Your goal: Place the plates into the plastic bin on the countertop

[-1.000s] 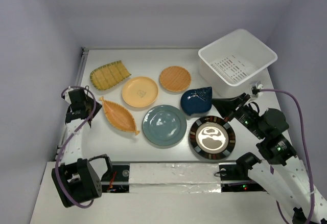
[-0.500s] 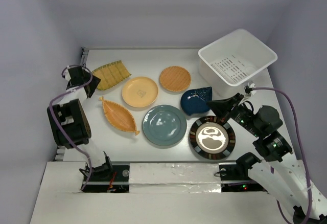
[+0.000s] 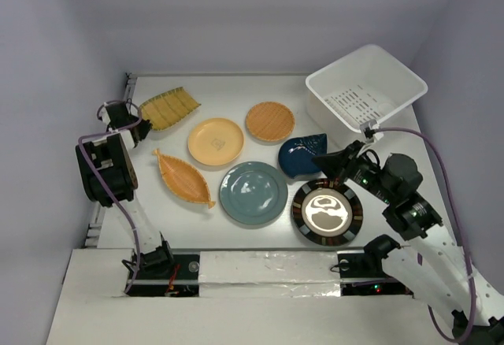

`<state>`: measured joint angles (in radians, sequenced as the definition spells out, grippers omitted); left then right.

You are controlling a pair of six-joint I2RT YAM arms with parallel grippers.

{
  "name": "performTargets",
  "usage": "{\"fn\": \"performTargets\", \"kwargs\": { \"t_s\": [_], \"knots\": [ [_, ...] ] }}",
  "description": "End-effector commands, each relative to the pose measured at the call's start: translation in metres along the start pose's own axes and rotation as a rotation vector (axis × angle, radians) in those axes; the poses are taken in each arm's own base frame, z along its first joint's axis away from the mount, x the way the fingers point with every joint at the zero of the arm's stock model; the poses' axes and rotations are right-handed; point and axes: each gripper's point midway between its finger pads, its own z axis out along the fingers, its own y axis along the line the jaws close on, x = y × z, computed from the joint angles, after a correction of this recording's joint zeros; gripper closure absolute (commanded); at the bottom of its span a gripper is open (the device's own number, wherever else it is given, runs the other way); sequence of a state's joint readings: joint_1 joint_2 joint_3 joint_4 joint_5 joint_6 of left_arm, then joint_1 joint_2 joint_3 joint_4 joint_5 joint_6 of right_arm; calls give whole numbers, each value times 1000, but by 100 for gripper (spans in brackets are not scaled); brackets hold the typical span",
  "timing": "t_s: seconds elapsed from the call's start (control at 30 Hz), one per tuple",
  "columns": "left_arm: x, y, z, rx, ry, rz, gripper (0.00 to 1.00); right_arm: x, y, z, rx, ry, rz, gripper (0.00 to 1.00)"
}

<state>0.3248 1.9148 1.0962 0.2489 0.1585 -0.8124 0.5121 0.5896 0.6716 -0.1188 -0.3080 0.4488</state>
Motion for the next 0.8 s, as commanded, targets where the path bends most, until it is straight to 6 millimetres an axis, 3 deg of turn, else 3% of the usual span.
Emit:
{"fn": "performTargets", "kwargs": {
  "t_s": [0.0, 0.13, 0.17, 0.23, 0.27, 0.3, 0.37, 0.4, 0.43, 0.47, 0.5, 0.57, 0.6, 0.7, 0.77],
  "knots": [
    [-20, -15, -5, 41, -58, -2, 100, -15, 8, 4, -27, -45, -25, 85],
    [-67, -69, -50, 189, -204, 30, 100, -14, 8, 16, -46, -30, -8, 77],
    [-83, -92, -76, 246, -256, 43, 100, -8, 5, 24, -49, -6, 6, 74],
    [-100, -120, -107, 328, -317, 68, 100, -14, 13, 34, -99, -20, 29, 57],
    [-109, -141, -139, 399, -357, 78, 100, -14, 14, 39, -110, -18, 38, 50],
    [-106, -145, -151, 432, -356, 78, 100, -18, 14, 49, -123, -23, 46, 35],
    [-89, -169, -189, 558, -331, 86, 100, -26, 19, 58, -132, -39, 73, 23],
    [-70, -161, -190, 557, -292, 82, 100, -28, 22, 67, -143, -45, 83, 13],
    [-55, -161, -197, 583, -258, 90, 100, -42, 26, 71, -147, -79, 92, 9],
    [-43, -165, -216, 627, -252, 99, 100, -46, 30, 76, -158, -84, 98, 6],
    [-14, -151, -210, 620, -184, 80, 100, -53, 32, 80, -165, -102, 102, 3],
    [13, -152, -233, 707, -126, 89, 100, -55, 39, 99, -180, -86, 115, 1],
    [38, -142, -232, 707, -68, 87, 100, -58, 39, 105, -177, -84, 119, 0],
    [69, -132, -246, 735, -9, 125, 100, -65, 47, 123, -197, -84, 121, 0],
    [91, -136, -262, 800, 47, 161, 100, -73, 46, 134, -188, -96, 110, 0]
  ]
}}
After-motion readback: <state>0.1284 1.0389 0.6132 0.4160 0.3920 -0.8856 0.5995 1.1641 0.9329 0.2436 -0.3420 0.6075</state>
